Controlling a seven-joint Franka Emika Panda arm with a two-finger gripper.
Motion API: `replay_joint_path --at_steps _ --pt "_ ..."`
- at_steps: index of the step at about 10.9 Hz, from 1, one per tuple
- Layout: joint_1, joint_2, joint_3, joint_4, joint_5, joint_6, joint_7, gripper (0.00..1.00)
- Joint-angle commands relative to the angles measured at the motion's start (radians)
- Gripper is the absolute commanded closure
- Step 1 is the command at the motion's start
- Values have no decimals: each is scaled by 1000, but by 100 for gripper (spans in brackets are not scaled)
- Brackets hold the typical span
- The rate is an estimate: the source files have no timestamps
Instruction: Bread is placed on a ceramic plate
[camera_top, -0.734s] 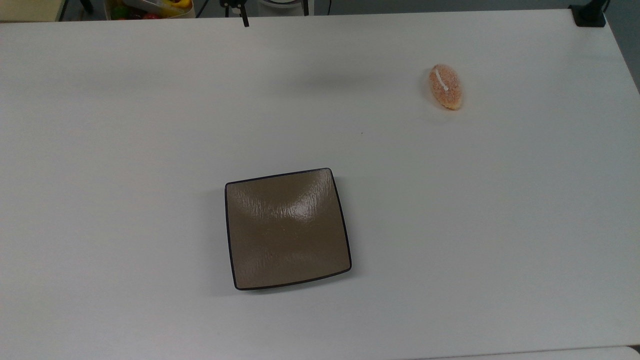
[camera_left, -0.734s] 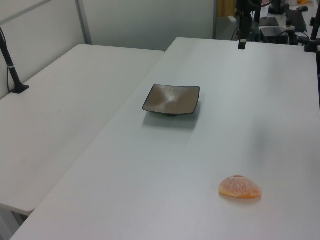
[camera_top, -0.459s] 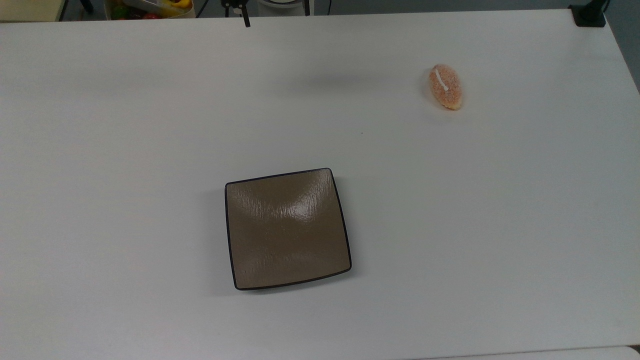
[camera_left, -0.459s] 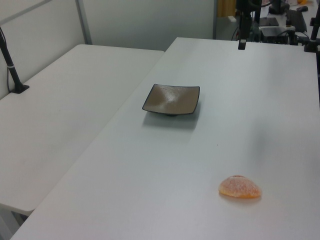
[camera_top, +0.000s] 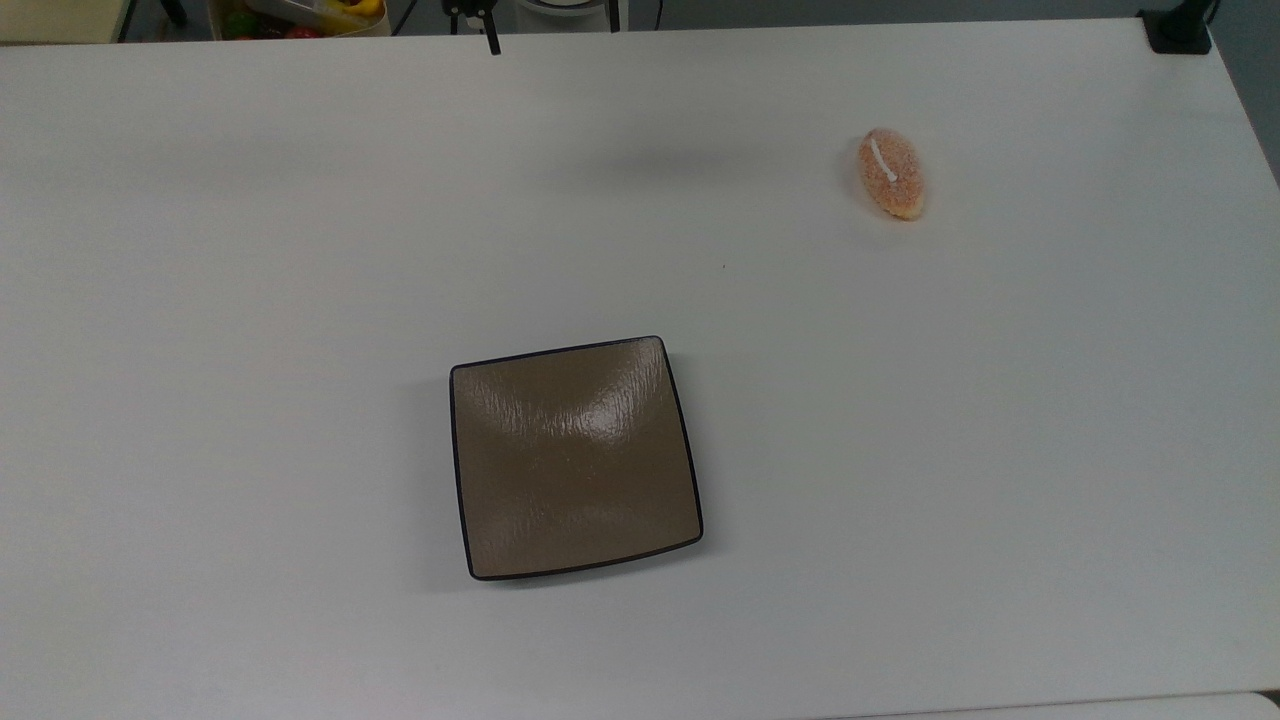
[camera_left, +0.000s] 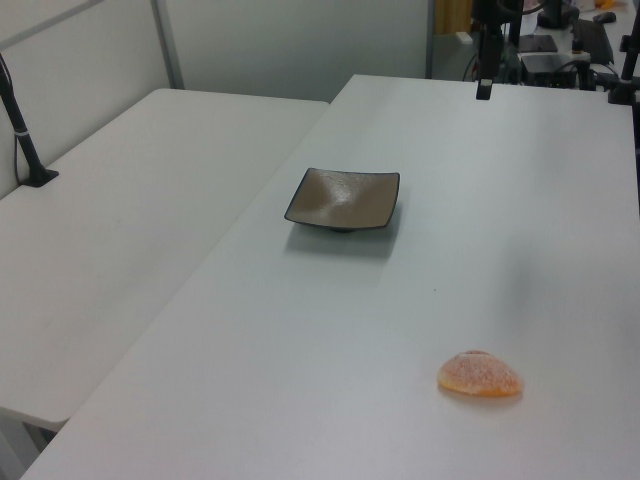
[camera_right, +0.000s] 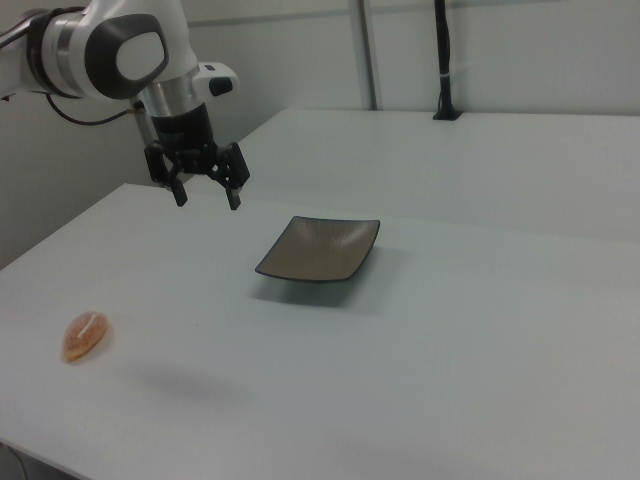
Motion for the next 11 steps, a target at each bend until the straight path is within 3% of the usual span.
replay_joint_path --at_steps 1,6,9,10,11 --pt "5 -9 -3 -8 20 -22 -22 0" --pt "60 -49 2 -18 25 -37 -10 0" --pt "140 -75 11 -10 26 -42 139 0" --pt "166 -75 23 -10 26 -44 141 0" --pt "168 -75 68 -10 26 -42 142 0"
